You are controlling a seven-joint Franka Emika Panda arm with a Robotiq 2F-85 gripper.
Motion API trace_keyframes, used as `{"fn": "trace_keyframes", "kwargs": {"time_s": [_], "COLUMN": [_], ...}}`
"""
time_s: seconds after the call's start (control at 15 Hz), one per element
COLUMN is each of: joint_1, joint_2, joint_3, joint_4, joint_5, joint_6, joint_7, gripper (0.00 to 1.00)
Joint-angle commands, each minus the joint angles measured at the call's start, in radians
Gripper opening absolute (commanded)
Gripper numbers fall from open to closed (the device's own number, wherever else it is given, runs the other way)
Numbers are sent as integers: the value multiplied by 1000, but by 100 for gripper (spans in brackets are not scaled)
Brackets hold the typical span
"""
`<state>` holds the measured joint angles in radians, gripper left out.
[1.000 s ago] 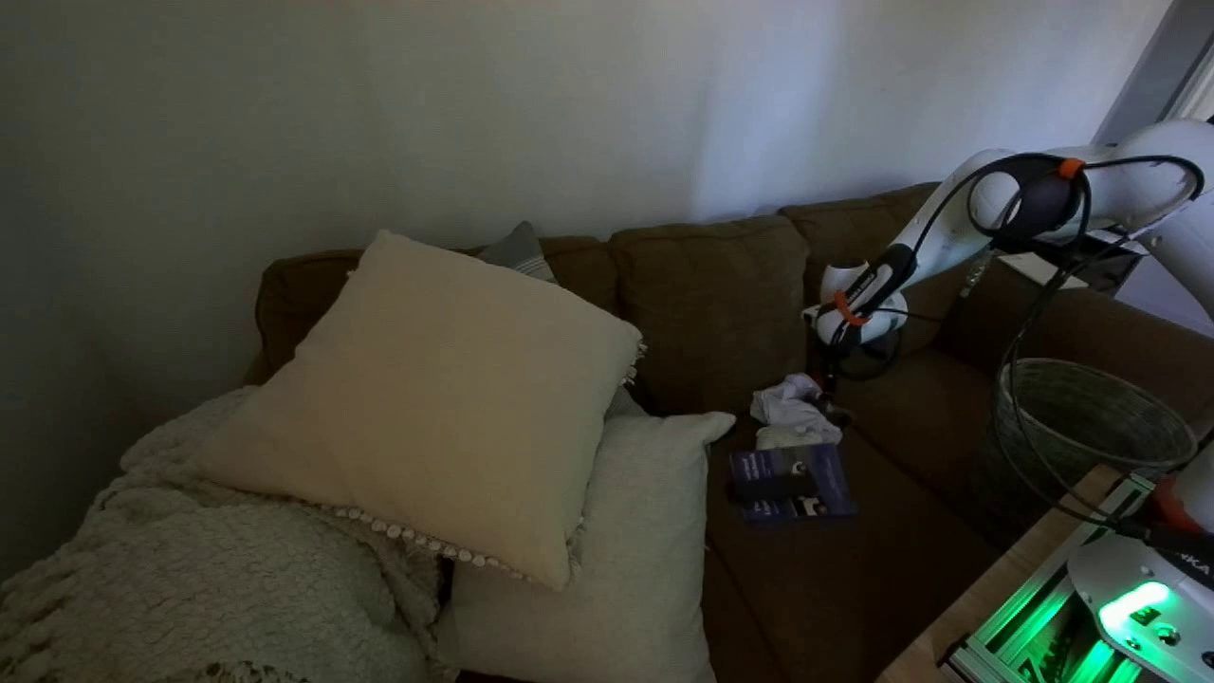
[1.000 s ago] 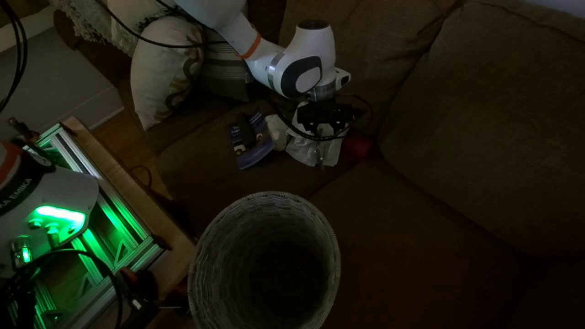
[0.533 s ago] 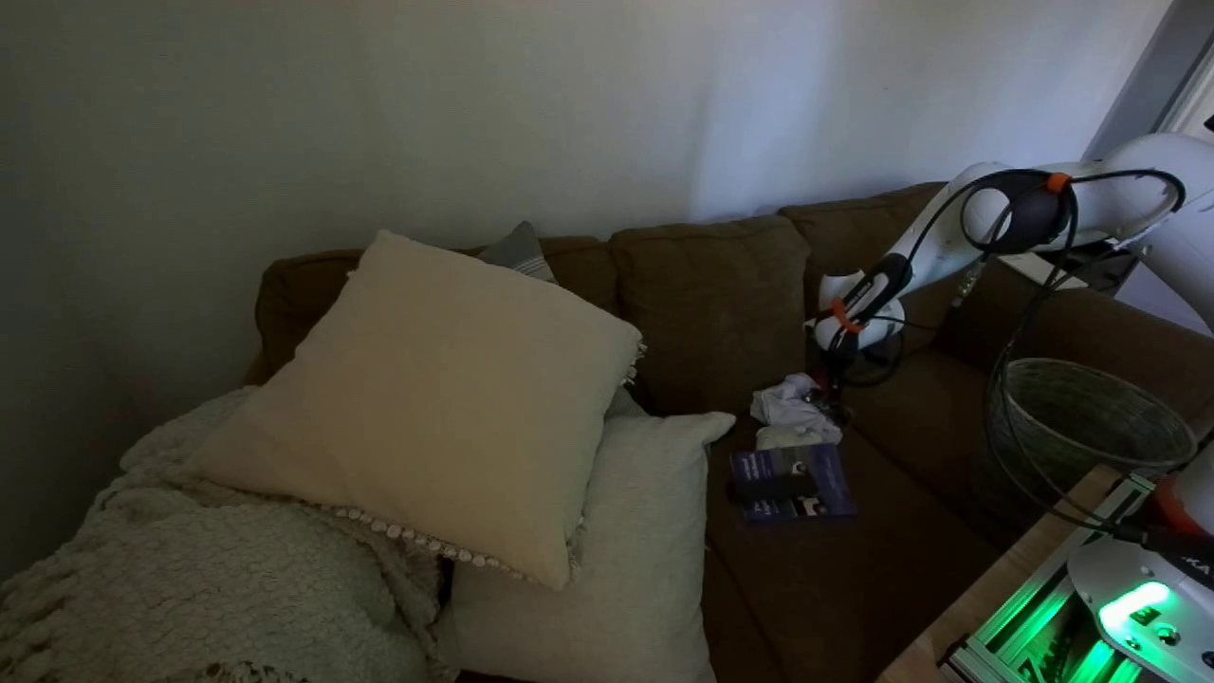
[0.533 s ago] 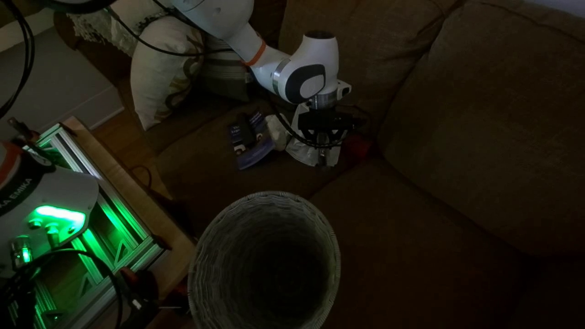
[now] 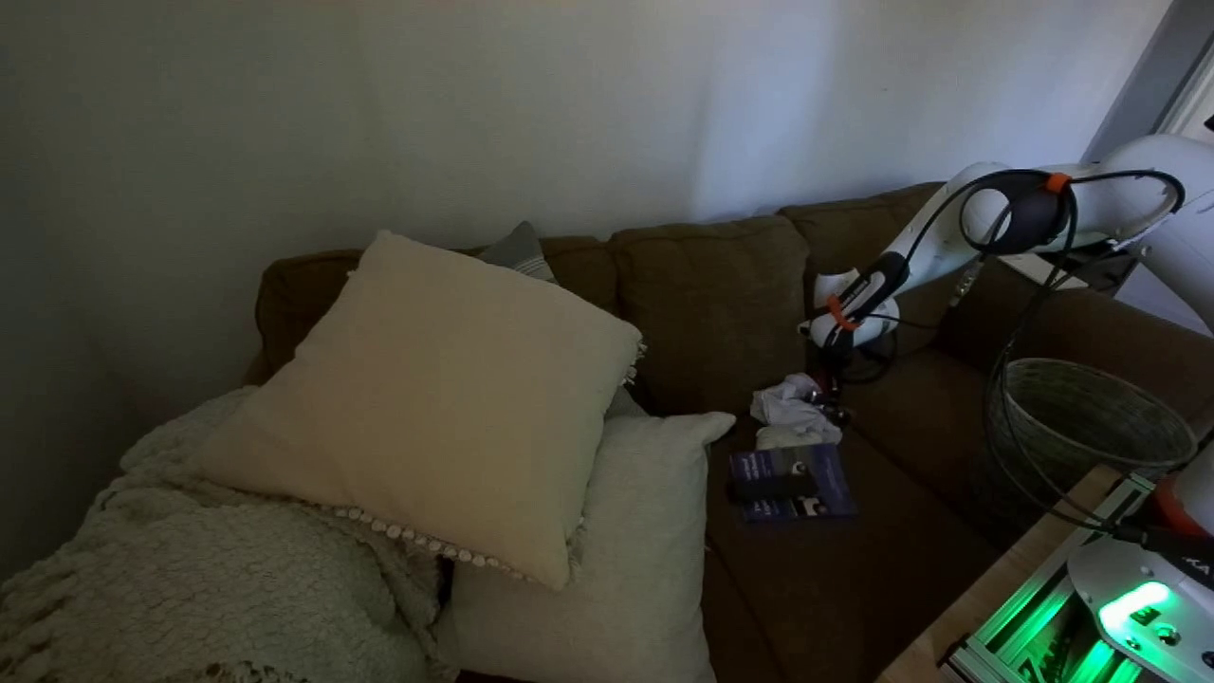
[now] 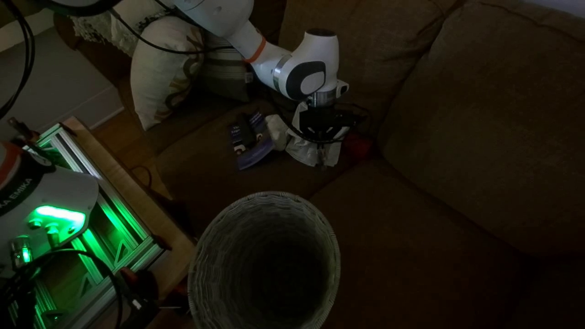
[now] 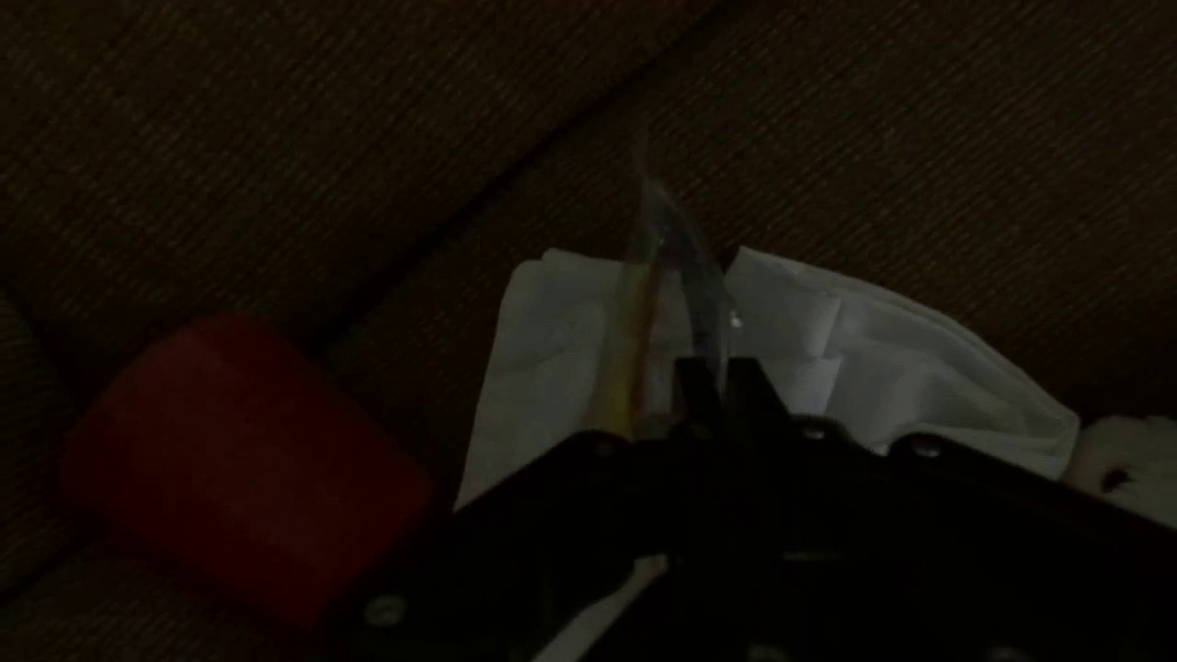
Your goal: Place the glasses on the backrest of the couch
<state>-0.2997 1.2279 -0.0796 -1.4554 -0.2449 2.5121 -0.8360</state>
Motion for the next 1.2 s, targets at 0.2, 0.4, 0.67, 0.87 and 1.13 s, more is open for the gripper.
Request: {"fn": "trace_keyframes", "kwargs": {"time_s": [0.2, 0.4, 0.67, 0.87, 1.13], "joint_1": [55, -68, -88, -1, 60], "joint_2": [-8, -40, -117, -184, -311], "joint_3": [-52, -73, -207, -346, -438], "joint_4": [-32, -144, -355, -513, -694], "joint_5": [-39, 24, -23, -55, -43], "joint_6": [47, 135, 427, 698, 863], "joint_7": [61, 122, 259, 366, 406], "gripper": [0, 0, 0, 0, 0]}}
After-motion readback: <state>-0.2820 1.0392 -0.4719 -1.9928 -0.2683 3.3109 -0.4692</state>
